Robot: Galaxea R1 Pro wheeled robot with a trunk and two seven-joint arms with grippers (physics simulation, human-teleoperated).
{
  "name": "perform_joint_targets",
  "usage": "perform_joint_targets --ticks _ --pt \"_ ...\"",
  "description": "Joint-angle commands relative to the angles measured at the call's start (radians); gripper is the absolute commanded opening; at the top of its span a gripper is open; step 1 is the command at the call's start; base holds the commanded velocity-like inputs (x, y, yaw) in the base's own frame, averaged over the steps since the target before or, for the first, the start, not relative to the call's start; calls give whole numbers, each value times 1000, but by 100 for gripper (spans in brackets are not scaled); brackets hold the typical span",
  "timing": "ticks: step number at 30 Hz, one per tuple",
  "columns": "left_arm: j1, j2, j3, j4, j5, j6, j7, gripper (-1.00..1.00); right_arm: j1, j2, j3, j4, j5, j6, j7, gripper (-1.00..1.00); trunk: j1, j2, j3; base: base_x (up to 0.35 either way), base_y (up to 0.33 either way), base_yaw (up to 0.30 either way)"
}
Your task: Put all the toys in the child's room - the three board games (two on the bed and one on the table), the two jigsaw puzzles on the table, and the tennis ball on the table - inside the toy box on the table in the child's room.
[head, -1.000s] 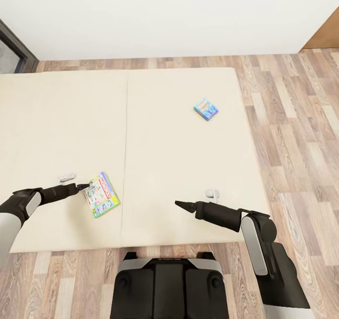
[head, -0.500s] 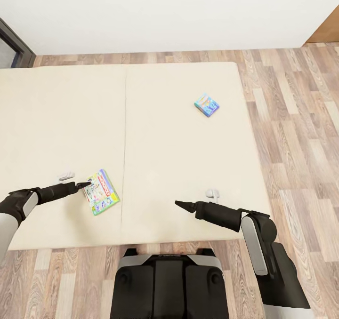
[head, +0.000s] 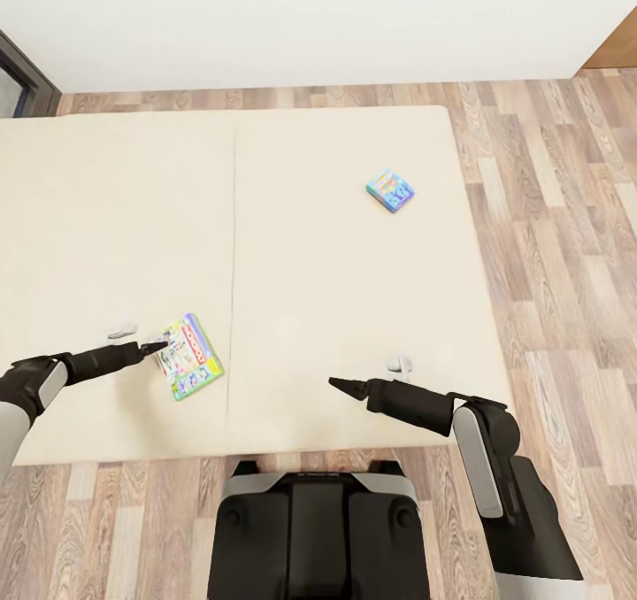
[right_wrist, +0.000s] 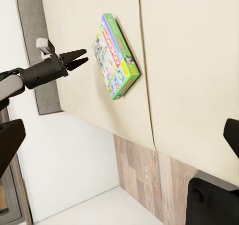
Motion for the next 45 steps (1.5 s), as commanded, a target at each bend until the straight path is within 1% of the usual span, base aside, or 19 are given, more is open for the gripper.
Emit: perform_joint_targets --ticks 1,16,25,45 --pt "0 0 6 0 0 10 -4 100 -1 1 -2 0 5 5 8 100 1 -2 -3 0 0 0" --pt "0 -2 15 -3 10 11 -4 100 0 1 -2 0 5 5 8 100 1 -2 -27 0 0 0" --pt "0 -6 18 -6 11 13 -2 100 0 1 -2 0 5 5 9 100 1 -2 -41 0 0 0" --pt "0 -9 18 -8 11 11 0 100 0 1 -6 5 6 4 7 100 1 -2 -44 0 0 0"
